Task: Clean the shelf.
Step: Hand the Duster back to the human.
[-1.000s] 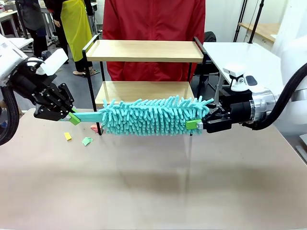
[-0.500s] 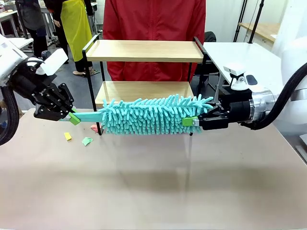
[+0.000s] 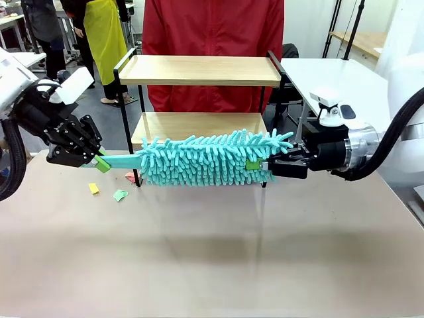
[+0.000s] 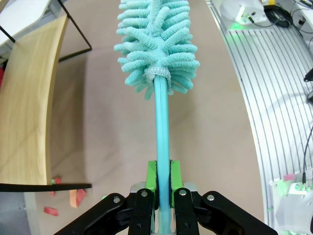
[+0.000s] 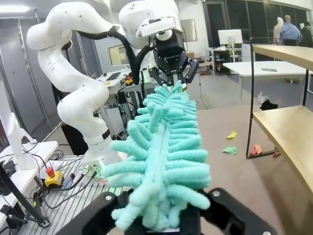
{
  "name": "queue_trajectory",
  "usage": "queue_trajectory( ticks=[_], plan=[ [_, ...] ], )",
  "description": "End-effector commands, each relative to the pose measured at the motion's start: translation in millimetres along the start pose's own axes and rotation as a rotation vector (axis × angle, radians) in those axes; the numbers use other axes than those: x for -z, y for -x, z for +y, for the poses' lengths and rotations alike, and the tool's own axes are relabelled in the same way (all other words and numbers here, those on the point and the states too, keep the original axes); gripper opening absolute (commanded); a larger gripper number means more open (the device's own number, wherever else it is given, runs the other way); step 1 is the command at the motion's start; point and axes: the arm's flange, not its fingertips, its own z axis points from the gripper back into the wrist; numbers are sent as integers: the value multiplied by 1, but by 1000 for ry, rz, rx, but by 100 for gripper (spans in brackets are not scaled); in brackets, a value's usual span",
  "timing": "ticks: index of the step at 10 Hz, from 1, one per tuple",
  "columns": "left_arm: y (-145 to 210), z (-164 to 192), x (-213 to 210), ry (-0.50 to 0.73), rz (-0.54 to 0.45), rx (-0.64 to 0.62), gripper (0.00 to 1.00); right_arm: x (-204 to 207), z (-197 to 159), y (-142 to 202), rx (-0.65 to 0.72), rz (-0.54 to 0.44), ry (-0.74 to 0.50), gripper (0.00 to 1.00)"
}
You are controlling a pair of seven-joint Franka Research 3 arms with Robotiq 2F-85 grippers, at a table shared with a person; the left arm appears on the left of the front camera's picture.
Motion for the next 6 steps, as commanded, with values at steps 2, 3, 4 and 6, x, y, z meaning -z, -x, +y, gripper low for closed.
queue_trajectory(
  ticks=[2, 3, 4, 6],
  plan=[
    [-1, -1, -1, 0, -17, 8, 13, -4, 33, 16, -34, -26, 0, 0],
    [-1, -1, -1, 0, -17, 8, 13, -5, 33, 17, -40, -20, 9, 0],
    [-1, -1, -1, 0, -17, 8, 13, -6, 33, 16, -47, -18, 13, 0],
    [-1, -1, -1, 0, -17, 8, 13, -8, 29, 16, -57, -15, 23, 0]
  ],
)
